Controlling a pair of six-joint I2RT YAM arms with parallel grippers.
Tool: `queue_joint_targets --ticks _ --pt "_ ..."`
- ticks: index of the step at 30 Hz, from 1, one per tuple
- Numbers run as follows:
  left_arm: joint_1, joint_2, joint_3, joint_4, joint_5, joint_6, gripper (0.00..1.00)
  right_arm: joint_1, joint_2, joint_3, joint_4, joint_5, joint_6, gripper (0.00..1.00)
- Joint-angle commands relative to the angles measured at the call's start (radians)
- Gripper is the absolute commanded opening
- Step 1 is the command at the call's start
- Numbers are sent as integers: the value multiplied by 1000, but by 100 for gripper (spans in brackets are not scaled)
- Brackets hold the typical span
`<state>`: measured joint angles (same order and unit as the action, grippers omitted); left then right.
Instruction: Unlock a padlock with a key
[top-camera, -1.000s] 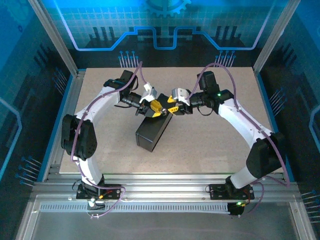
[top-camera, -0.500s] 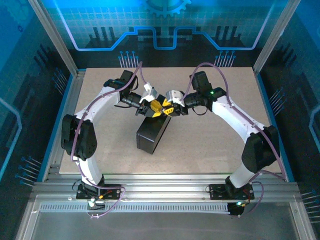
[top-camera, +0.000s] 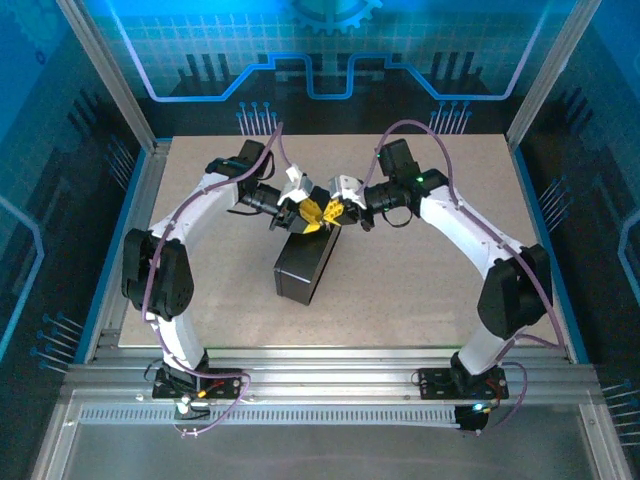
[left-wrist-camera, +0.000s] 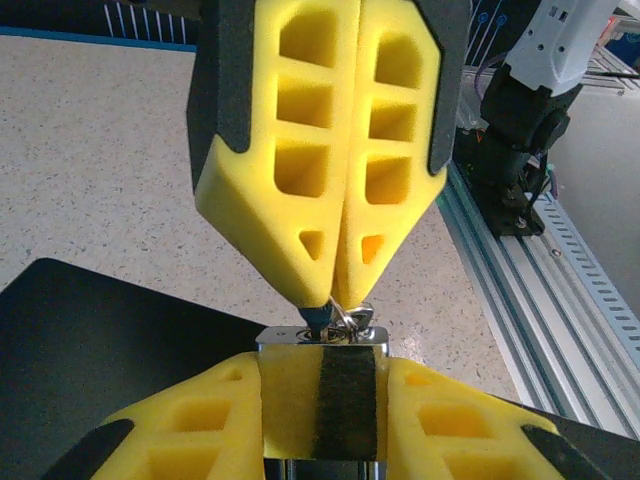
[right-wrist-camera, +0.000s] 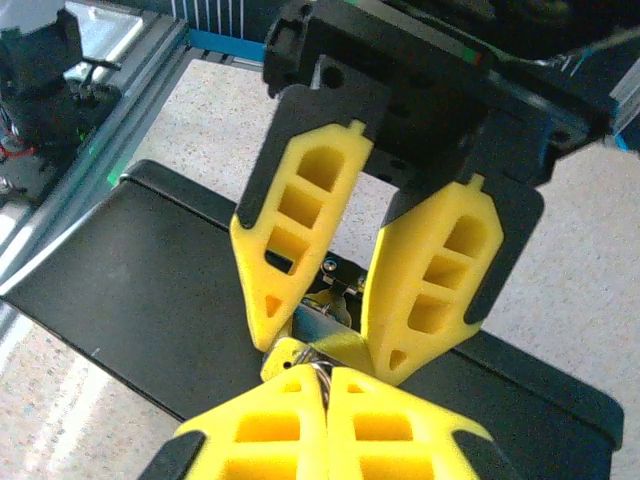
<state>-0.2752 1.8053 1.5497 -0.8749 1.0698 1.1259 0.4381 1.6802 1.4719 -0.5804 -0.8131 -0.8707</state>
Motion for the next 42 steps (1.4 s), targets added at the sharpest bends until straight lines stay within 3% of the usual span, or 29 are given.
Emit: queue_joint_targets --ticks 1,4,8,18,24,30,35,42 --pt "-2 -62 27 42 119 9 0 8 46 88 -42 7 139 0" --pt "-7 -85 -19 159 99 -63 0 11 79 164 -120 17 304 0" --pt "-7 -111 -81 314 76 -151 0 24 50 123 -105 114 584 0" --pt "-49 -150 -135 478 -62 -227 0 37 -5 88 -108 173 1426 0" --pt "-91 -167 -160 549 -115 -257 0 61 -34 57 -86 201 1831 0" --pt "-97 -174 -172 584 -132 -280 0 105 -74 43 -79 260 2069 0" --pt "-111 -179 -175 596 -168 -278 0 106 -134 -58 -6 296 2384 0" --pt "-106 -165 -148 513 -172 -237 0 83 -119 11 -55 326 2309 3"
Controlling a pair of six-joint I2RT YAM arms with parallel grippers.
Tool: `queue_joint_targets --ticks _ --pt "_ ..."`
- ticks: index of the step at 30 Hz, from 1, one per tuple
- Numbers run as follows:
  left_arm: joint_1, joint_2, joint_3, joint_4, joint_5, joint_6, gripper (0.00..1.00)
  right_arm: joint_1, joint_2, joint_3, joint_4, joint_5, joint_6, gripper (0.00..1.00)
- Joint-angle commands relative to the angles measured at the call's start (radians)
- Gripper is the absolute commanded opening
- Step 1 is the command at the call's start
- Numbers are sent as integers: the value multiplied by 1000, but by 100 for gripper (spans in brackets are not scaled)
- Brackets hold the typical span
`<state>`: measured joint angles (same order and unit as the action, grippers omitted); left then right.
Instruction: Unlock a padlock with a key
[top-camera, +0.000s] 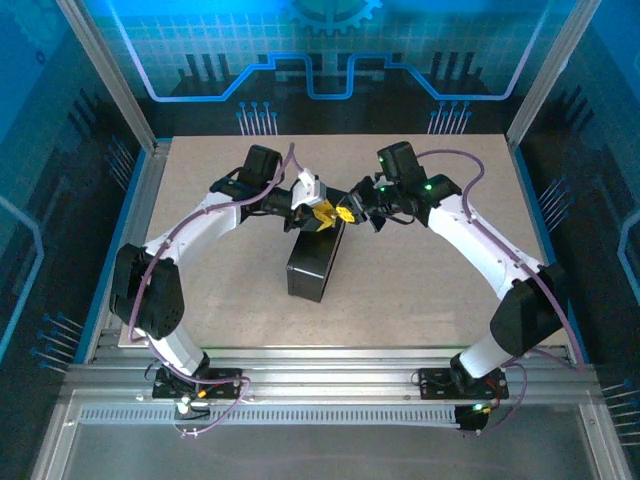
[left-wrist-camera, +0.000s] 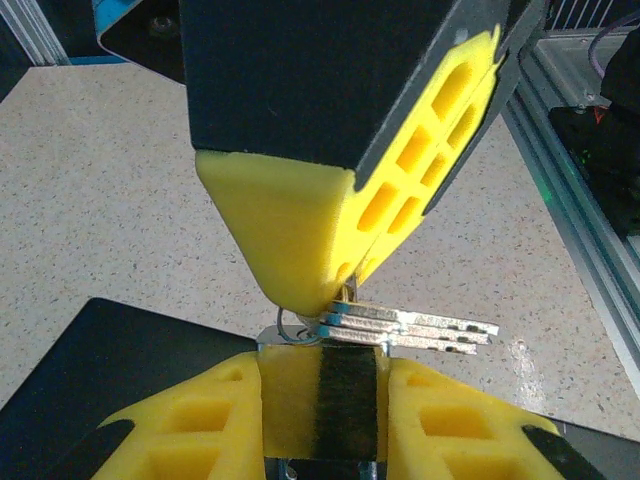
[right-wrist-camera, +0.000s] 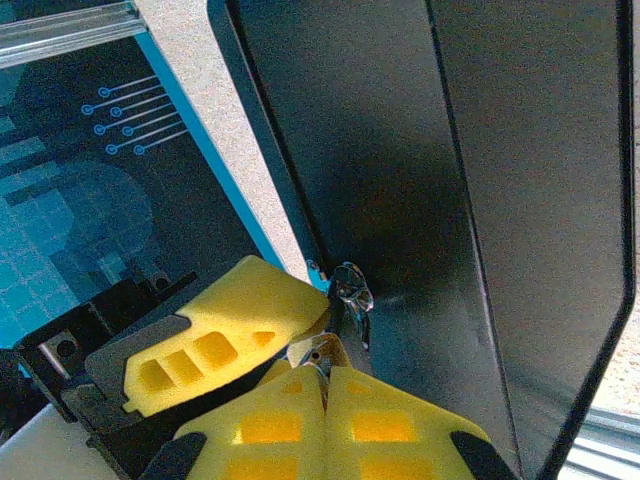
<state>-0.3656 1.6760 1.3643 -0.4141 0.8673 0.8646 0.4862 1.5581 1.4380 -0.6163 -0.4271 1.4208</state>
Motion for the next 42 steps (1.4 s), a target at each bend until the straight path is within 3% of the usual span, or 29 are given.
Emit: queue_joint_targets --ticks 1,5,10,13,18,22,24,27,31,34,42 --pt "-16 -29 44 39 30 26 0 22 11 52 -35 -71 -14 8" --pt "-16 -7 48 20 27 28 0 -35 44 81 -133 -104 -209 32" --pt "-13 5 53 -12 22 39 0 -103 54 105 -165 -148 -484 38" --pt "-7 6 57 -37 33 36 0 -138 51 145 -175 -154 -760 37" --pt "15 20 89 -130 125 40 0 -133 2 98 -127 -186 -1358 35" --pt "32 44 124 -222 182 61 0 -116 -136 -149 123 -315 -1762 46" --pt "41 44 121 -229 203 59 0 -65 -202 -274 244 -268 -1971 50" --pt "48 39 117 -236 232 57 0 -43 -211 -336 373 -201 -2060 52" --pt "50 43 140 -280 253 76 0 -25 -150 -283 352 -115 -2188 52" --pt "50 54 167 -332 257 103 0 -1 -137 -301 451 -28 -2221 53" --pt "58 52 188 -374 264 119 0 51 -119 -295 494 16 -2338 54"
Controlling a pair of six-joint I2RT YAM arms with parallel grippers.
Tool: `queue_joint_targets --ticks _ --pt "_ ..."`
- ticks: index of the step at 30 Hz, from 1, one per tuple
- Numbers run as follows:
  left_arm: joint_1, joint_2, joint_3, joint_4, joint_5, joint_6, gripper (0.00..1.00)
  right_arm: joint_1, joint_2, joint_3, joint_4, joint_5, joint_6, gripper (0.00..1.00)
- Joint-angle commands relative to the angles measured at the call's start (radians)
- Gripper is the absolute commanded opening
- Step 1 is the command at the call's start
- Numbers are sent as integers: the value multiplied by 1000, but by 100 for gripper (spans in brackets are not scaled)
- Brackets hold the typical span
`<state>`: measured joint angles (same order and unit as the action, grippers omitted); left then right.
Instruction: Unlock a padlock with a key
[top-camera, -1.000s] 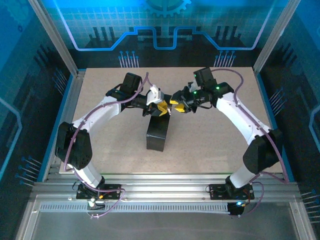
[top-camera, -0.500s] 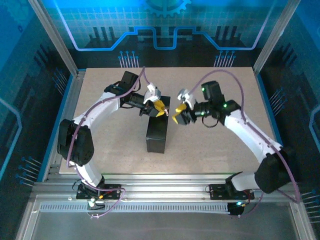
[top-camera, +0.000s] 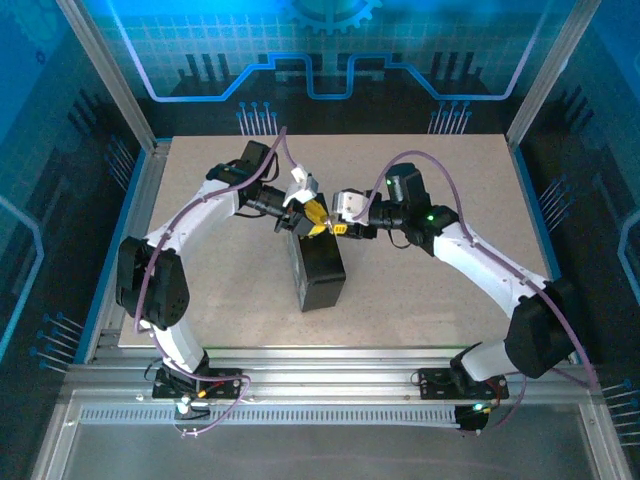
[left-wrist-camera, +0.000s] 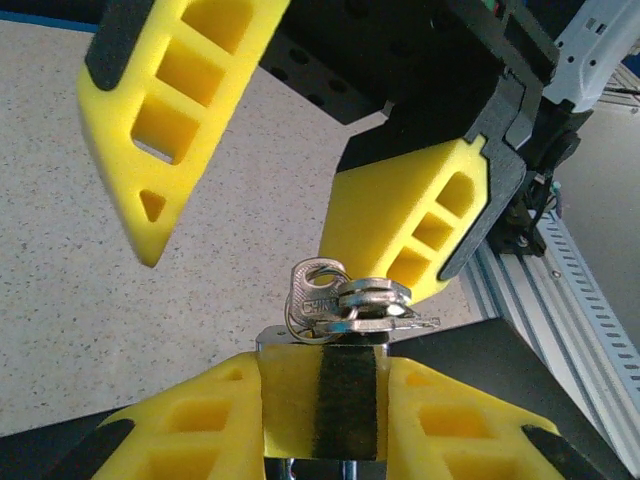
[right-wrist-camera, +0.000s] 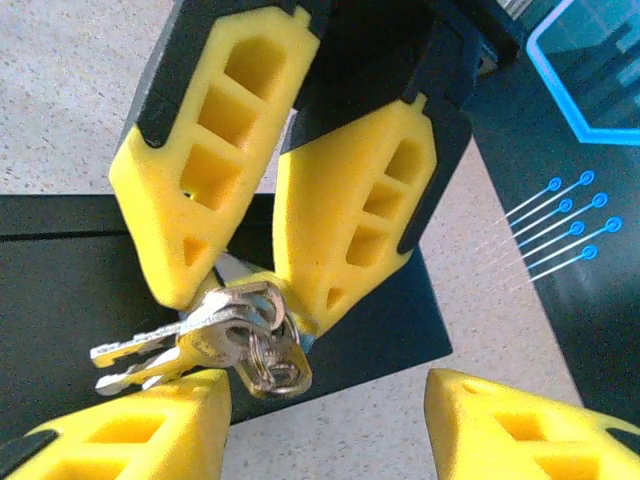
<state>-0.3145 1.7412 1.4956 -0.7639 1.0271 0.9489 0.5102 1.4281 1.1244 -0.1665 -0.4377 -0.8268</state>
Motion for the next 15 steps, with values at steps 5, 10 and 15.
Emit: queue_joint_targets --ticks 5,10,15 --pt "10 -3 71 -50 115 48 0 61 29 47 -6 15 -134 51" --pt "10 -1 75 -64 117 56 0 92 40 57 -7 28 -153 46" --pt "15 3 78 -78 114 60 0 105 47 69 -21 16 -152 29"
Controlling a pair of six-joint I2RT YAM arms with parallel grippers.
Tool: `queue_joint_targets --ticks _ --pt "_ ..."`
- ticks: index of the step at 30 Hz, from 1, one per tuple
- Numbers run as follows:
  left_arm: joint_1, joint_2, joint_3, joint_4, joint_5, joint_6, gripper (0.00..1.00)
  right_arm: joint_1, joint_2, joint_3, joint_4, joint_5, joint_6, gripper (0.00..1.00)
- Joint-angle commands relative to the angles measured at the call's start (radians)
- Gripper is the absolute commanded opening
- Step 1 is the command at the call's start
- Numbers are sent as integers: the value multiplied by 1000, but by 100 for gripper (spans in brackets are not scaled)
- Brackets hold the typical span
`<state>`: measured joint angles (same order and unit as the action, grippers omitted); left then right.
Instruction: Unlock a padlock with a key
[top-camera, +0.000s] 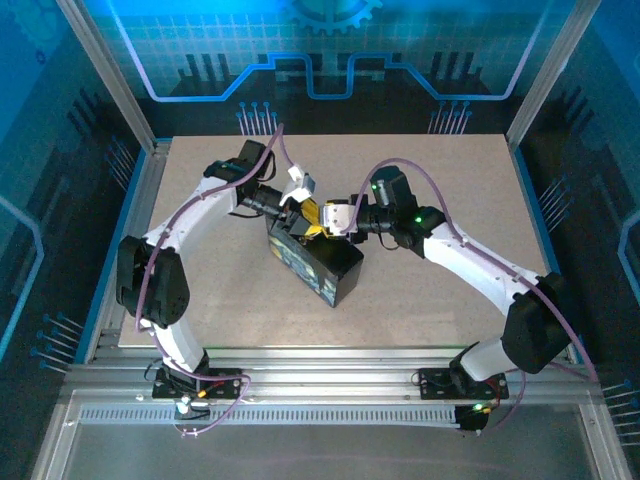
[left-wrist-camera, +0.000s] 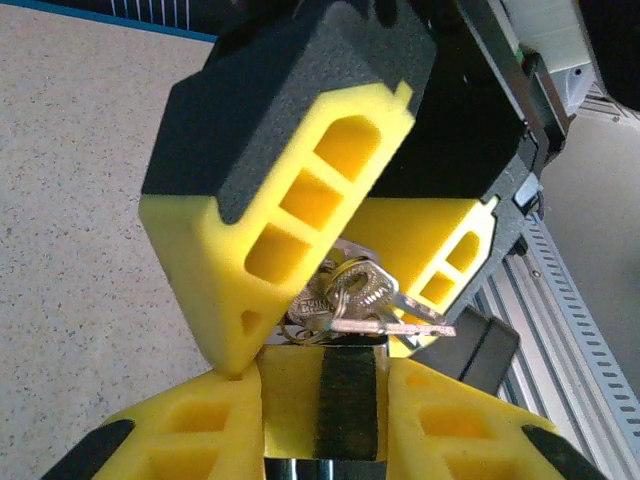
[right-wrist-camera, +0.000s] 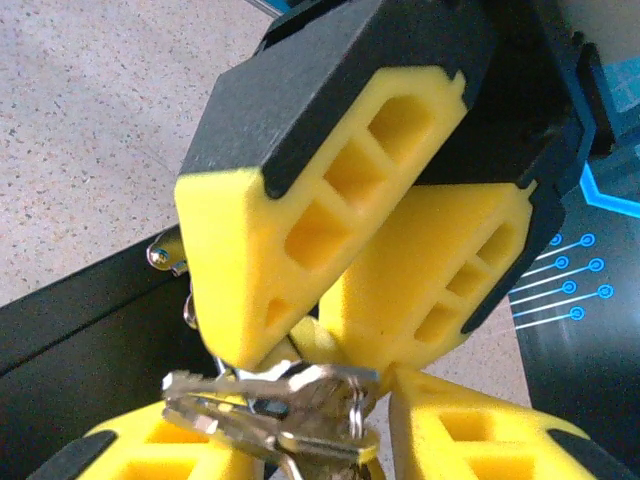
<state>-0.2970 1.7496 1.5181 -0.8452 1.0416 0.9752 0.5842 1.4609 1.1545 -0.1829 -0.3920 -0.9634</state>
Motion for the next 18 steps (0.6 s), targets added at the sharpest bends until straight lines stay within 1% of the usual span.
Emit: queue_joint_targets --ticks 1,4,5,6,8,9,13,15,18 --pt "-1 -7 54 3 99 34 0 34 15 42 -12 -34 -15 27" --pt "3 -6 51 9 94 27 0 41 10 49 -43 -58 -17 22" --pt "5 -7 49 16 93 17 0 44 8 53 -54 -65 -14 22" --pt "8 -3 48 20 93 13 0 47 7 54 -59 -67 -9 24" --pt "10 4 47 20 96 13 0 58 -1 52 -64 -60 -11 31" --pt "12 5 48 17 98 13 0 63 -3 51 -60 -54 -7 33" --pt "12 13 50 9 117 21 0 72 -1 54 -47 -65 2 37" --pt "10 20 53 5 124 24 0 77 14 63 -53 -64 -10 37" --pt "10 29 65 -15 129 35 0 81 39 74 -44 -66 -7 35"
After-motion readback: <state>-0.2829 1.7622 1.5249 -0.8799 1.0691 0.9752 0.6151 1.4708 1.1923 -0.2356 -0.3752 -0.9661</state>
